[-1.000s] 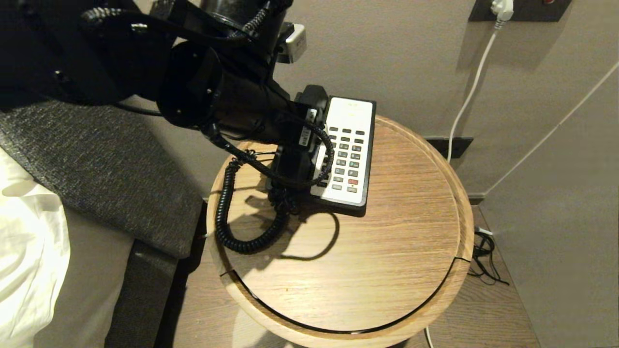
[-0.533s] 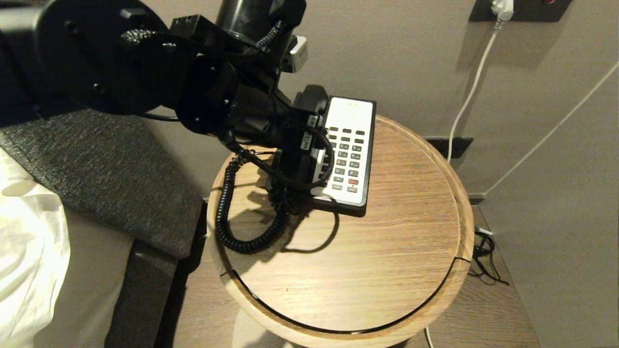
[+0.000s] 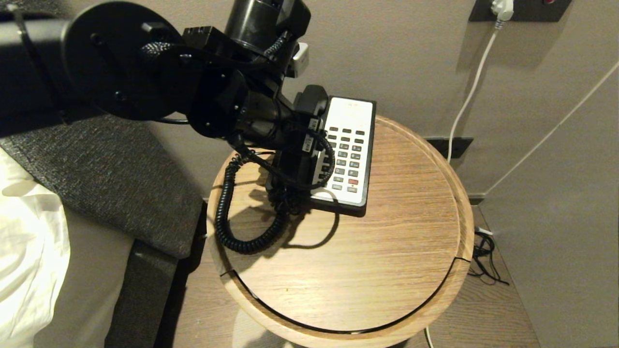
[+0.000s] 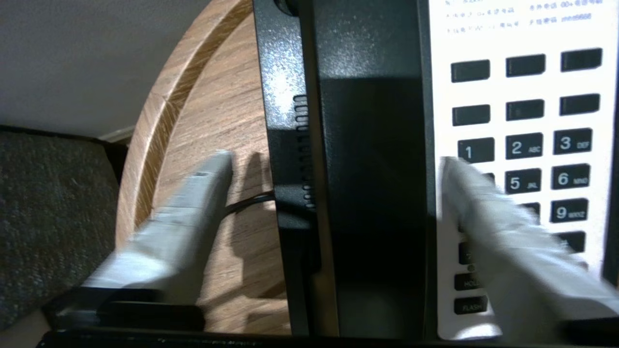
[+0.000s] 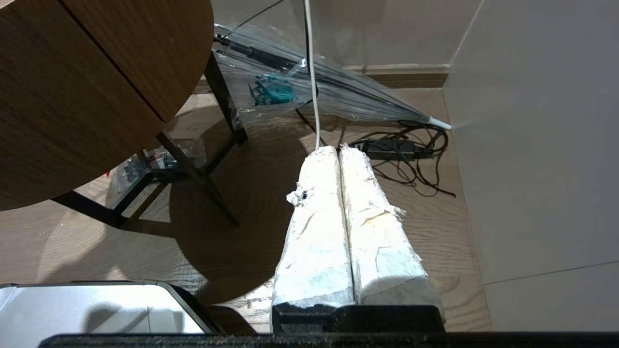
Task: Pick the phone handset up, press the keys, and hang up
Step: Pick up the desk phone handset
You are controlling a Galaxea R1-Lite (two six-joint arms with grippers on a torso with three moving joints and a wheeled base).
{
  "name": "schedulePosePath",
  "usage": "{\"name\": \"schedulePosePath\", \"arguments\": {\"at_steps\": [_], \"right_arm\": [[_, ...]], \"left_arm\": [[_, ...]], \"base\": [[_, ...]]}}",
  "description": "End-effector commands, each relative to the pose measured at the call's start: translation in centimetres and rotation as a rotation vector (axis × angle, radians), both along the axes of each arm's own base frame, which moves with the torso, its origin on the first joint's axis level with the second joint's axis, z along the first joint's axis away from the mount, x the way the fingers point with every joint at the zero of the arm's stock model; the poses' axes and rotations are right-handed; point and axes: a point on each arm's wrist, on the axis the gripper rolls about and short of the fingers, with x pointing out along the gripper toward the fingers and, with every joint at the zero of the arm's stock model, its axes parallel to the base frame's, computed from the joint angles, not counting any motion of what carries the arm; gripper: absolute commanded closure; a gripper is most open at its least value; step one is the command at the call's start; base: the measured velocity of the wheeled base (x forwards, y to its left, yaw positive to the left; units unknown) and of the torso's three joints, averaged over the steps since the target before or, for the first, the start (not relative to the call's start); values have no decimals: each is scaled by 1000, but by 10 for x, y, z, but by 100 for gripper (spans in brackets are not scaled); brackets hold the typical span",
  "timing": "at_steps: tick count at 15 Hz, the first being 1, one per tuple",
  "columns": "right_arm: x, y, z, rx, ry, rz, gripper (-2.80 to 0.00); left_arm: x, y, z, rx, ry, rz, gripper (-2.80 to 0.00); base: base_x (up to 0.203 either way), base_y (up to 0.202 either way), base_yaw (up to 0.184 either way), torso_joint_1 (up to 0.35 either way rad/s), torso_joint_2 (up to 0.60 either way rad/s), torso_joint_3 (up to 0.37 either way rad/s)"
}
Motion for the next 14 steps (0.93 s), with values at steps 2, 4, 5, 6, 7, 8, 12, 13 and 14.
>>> {"name": "schedulePosePath", "arguments": {"at_steps": [2,4,5,6,7,8,12,13,14], "right_arm": [[0,0,0,0,0,1,0],[0,0,0,0,0,0,0],[0,0,0,0,1,0,0],[0,0,0,0,2,0,0],[0,0,0,0,1,1,0],[0,0,0,0,2,1,0],[0,0,0,0,2,0,0],[0,0,0,0,1,1,0],[0,0,0,0,0,0,0]], "left_arm": [[1,1,0,-4,-3,7,0],[1,1,0,-2,-1,7,0],[1,1,0,-2,-1,7,0],[1,1,0,-5,-1,8,0],[0,1,1,-7,-4,8,0],[-1,3,4,-13,-8,8,0],[-10,11,15,-34,-29,8,0],[-12,13,18,-43,-39,10,0],[-15,15,22,-47,-46,12,0]], "base": [[0,0,0,0,0,0],[0,0,0,0,0,0],[0,0,0,0,0,0],[0,0,0,0,0,0],[0,0,0,0,0,0],[0,0,0,0,0,0],[0,0,0,0,0,0],[0,0,0,0,0,0],[0,0,0,0,0,0]]}}
